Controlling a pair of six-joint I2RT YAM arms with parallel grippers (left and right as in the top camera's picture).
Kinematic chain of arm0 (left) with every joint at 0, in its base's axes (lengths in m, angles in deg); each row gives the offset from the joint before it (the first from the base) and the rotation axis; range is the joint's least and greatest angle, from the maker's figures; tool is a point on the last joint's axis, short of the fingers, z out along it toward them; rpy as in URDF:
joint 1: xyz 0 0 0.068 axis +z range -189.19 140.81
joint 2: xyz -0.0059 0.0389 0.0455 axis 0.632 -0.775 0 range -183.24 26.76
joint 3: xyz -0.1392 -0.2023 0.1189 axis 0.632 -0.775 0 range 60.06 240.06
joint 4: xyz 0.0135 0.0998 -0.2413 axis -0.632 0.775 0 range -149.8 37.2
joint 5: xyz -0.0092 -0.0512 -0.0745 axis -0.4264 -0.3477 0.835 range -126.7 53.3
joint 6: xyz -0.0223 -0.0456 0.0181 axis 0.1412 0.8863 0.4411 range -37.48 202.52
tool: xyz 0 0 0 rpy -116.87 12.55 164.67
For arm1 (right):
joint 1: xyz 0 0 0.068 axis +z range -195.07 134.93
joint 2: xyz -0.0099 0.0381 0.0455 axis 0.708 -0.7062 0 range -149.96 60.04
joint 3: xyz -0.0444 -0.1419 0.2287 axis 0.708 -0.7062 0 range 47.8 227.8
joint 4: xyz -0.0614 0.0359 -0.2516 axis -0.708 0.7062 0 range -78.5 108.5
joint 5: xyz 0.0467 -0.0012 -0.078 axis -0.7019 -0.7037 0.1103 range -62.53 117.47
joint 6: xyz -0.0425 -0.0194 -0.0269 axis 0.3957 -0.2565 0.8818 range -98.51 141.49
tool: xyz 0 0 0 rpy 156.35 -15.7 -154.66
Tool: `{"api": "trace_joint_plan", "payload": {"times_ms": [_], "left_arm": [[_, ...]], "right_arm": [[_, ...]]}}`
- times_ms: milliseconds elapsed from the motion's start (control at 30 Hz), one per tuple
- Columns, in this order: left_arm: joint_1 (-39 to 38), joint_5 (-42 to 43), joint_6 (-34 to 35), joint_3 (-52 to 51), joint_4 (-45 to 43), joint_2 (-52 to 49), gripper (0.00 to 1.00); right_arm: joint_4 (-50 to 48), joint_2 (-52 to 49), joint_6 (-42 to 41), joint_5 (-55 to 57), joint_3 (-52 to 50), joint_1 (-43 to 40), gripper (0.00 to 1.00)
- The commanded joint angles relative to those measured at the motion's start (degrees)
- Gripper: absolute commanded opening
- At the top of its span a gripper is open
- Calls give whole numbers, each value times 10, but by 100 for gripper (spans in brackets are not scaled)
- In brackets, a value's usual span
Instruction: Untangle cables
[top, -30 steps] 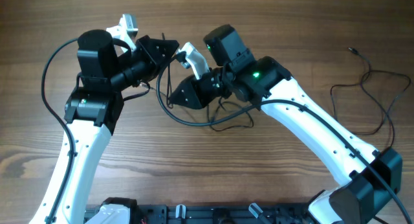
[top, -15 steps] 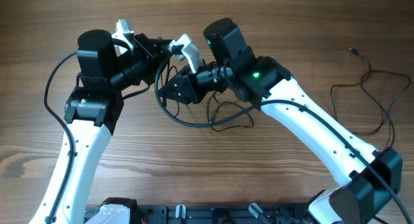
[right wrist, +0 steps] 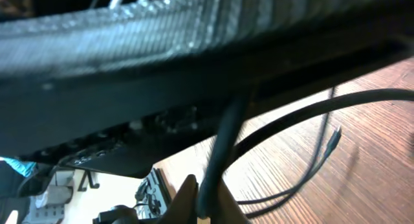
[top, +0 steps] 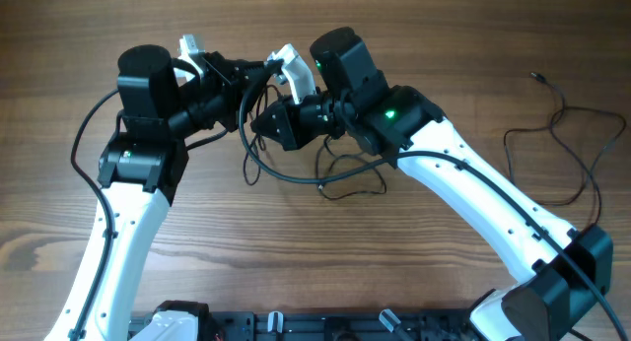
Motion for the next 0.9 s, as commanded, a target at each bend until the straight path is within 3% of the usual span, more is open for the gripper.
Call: {"api": "trace_joint_plan", "payload": {"times_ms": [0, 67, 133, 300, 500, 667, 867], "left_arm": [[9, 15, 2, 8, -2, 1, 27], [17, 15, -68, 8, 0, 1, 56], [25, 14, -122, 8, 19, 1, 66], [58, -23, -246, 8, 137, 1, 68], [87, -78, -361, 7, 252, 1, 70], [87, -167, -416, 6, 328, 0, 72], [86, -195, -443, 2, 364, -3, 72]], "right_arm": [[-1, -7, -5, 16, -1, 1, 5], [-1, -7, -4, 17, -1, -3, 5], [5, -7, -11, 39, -1, -9, 5], [41, -7, -32, 115, -1, -40, 4], [95, 11, 40, 159, 34, -113, 4], [144, 47, 28, 168, 130, -246, 4], [198, 80, -9, 239, 143, -425, 5]]}}
